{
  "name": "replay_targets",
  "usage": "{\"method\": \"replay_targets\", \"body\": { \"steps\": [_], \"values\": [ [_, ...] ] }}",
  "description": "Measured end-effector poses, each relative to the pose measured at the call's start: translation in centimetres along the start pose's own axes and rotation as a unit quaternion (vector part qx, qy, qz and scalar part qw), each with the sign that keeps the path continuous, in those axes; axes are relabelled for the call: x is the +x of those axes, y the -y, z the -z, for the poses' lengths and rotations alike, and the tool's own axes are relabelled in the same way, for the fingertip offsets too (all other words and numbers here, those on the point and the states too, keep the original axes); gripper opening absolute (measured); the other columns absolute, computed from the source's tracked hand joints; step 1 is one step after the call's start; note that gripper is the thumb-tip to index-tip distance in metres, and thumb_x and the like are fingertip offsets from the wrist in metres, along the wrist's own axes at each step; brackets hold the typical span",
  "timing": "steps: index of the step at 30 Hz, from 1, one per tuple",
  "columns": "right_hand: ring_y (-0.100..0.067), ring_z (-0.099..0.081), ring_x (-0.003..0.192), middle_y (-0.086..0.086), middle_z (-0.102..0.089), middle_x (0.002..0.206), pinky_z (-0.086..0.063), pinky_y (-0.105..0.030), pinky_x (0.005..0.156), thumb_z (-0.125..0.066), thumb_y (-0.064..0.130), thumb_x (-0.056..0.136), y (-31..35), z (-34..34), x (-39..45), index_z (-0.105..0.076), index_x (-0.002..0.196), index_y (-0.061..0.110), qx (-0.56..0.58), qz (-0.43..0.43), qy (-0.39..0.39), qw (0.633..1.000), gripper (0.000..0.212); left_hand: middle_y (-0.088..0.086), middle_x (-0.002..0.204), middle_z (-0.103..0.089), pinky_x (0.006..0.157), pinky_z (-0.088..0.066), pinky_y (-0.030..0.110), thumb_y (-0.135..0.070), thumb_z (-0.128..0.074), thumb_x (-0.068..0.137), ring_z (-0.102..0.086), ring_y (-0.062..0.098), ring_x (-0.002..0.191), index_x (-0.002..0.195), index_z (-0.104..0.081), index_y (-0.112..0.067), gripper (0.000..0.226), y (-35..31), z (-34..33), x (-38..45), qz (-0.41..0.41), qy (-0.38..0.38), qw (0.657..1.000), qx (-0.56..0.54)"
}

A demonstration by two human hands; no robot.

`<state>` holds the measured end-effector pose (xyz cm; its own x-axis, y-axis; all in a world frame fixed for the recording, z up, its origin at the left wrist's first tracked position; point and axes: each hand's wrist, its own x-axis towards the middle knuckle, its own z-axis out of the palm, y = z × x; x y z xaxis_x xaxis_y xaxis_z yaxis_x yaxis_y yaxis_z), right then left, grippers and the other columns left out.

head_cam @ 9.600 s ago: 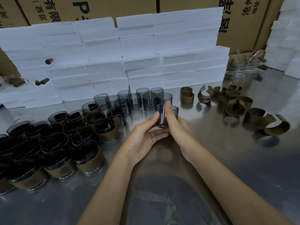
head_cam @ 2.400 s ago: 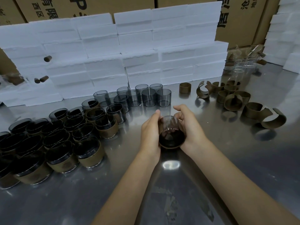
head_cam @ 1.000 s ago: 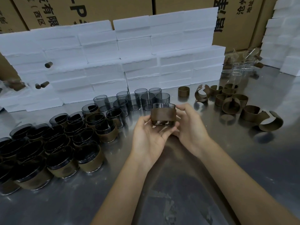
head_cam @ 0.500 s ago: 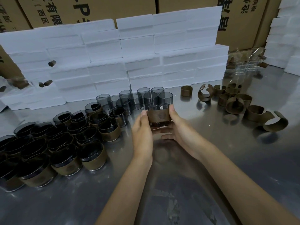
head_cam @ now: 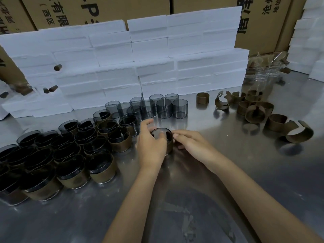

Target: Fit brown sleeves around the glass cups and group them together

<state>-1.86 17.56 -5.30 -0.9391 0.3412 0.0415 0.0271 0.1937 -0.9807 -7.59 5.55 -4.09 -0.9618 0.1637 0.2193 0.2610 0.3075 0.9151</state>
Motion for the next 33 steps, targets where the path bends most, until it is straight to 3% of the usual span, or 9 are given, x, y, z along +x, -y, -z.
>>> {"method": "replay_targets", "body": {
  "steps": [2,7,10,14,18,21,26,29,33],
  "values": [
    [0.007,-0.066,0.092,0.021,-0.074,0.097,-0.050,-0.014,0.089,-0.056,0.017,0.104,0.0,0.0,0.1,-0.073,0.101,0.036,-0.017,0.005,-0.002,1.000,0.025,-0.005,0.122,-0.065,0.110,-0.035,0.033,-0.015,-0.063,0.098,-0.055,0.018,0.120,0.131,-0.057,-0.021,0.035,-0.1,0.2,-0.3,-0.092,-0.045,0.992,0.077],
    [-0.010,-0.068,0.086,0.002,-0.076,0.092,-0.053,-0.029,0.084,-0.066,0.012,0.097,0.0,-0.2,-0.1,-0.074,0.093,0.020,-0.068,0.048,-0.042,0.996,0.011,-0.004,0.117,-0.066,0.101,-0.035,0.023,-0.009,-0.059,0.097,-0.053,0.014,0.116,0.117,-0.067,-0.014,0.022,-0.9,-0.4,-1.5,-0.291,-0.052,0.948,0.115],
    [0.001,-0.064,0.065,0.012,-0.071,0.065,-0.048,-0.018,0.063,-0.060,0.009,0.101,0.1,-0.1,-0.5,-0.068,0.073,0.024,-0.054,0.054,-0.036,0.996,0.033,-0.009,0.111,-0.064,0.090,-0.038,0.011,-0.010,-0.052,0.095,-0.055,0.007,0.109,0.113,-0.067,-0.015,0.024,-1.1,-1.3,-2.4,-0.317,0.015,0.944,0.090],
    [-0.003,-0.067,0.056,0.005,-0.074,0.067,-0.047,-0.014,0.049,-0.050,-0.001,0.100,0.4,0.7,-1.1,-0.073,0.083,0.014,0.035,0.001,-0.011,0.999,0.033,-0.007,0.115,-0.068,0.088,-0.045,0.010,-0.007,-0.051,0.100,-0.064,0.002,0.102,0.118,-0.068,-0.018,0.027,-0.9,-2.4,-2.6,-0.199,0.107,0.974,-0.012],
    [-0.016,-0.074,0.075,-0.010,-0.078,0.088,-0.058,-0.026,0.071,-0.054,-0.005,0.097,0.3,1.2,-0.3,-0.072,0.108,0.007,0.129,-0.070,-0.101,0.984,0.023,-0.006,0.130,-0.064,0.094,-0.041,0.007,-0.006,-0.053,0.100,-0.058,0.004,0.116,0.128,-0.064,-0.022,0.034,-0.5,-2.5,-2.2,-0.083,0.141,0.986,-0.028],
    [-0.013,-0.066,0.074,-0.002,-0.070,0.086,-0.055,-0.026,0.075,-0.060,0.001,0.097,-0.8,2.1,0.9,-0.069,0.105,0.013,0.046,-0.070,-0.208,0.974,0.017,0.009,0.122,-0.068,0.092,-0.048,0.029,-0.006,-0.052,0.098,-0.062,0.024,0.099,0.133,-0.061,-0.022,0.040,0.3,-2.2,-1.3,-0.028,0.096,0.995,-0.014],
    [-0.021,-0.060,0.100,0.000,-0.063,0.104,-0.049,-0.032,0.089,-0.062,0.008,0.093,-2.0,2.4,3.8,-0.062,0.116,0.018,-0.015,-0.062,-0.248,0.967,0.026,-0.018,0.094,-0.058,0.062,-0.038,0.000,-0.001,-0.048,0.097,-0.055,-0.019,0.069,0.130,-0.060,-0.021,0.040,1.0,-1.4,0.2,0.002,0.064,0.997,-0.043],
    [-0.023,-0.054,0.123,-0.001,-0.059,0.129,-0.044,-0.038,0.108,-0.071,0.027,0.088,-1.7,2.4,6.7,-0.047,0.142,0.022,-0.099,-0.092,-0.210,0.968,0.060,-0.008,0.111,-0.065,0.075,-0.044,0.013,-0.001,-0.048,0.098,-0.063,0.005,0.101,0.119,-0.063,-0.021,0.033,1.3,-0.7,1.2,0.011,0.052,0.997,-0.059],
    [-0.031,-0.040,0.138,0.001,-0.049,0.150,-0.031,-0.042,0.110,-0.075,0.052,0.078,-1.6,2.7,10.8,-0.028,0.153,0.037,-0.170,-0.149,-0.207,0.952,0.089,-0.005,0.102,-0.068,0.090,-0.057,0.036,0.002,-0.048,0.097,-0.067,0.024,0.105,0.101,-0.066,-0.020,0.029,2.1,-0.1,2.7,0.024,0.024,0.995,-0.096]
  ]
}}
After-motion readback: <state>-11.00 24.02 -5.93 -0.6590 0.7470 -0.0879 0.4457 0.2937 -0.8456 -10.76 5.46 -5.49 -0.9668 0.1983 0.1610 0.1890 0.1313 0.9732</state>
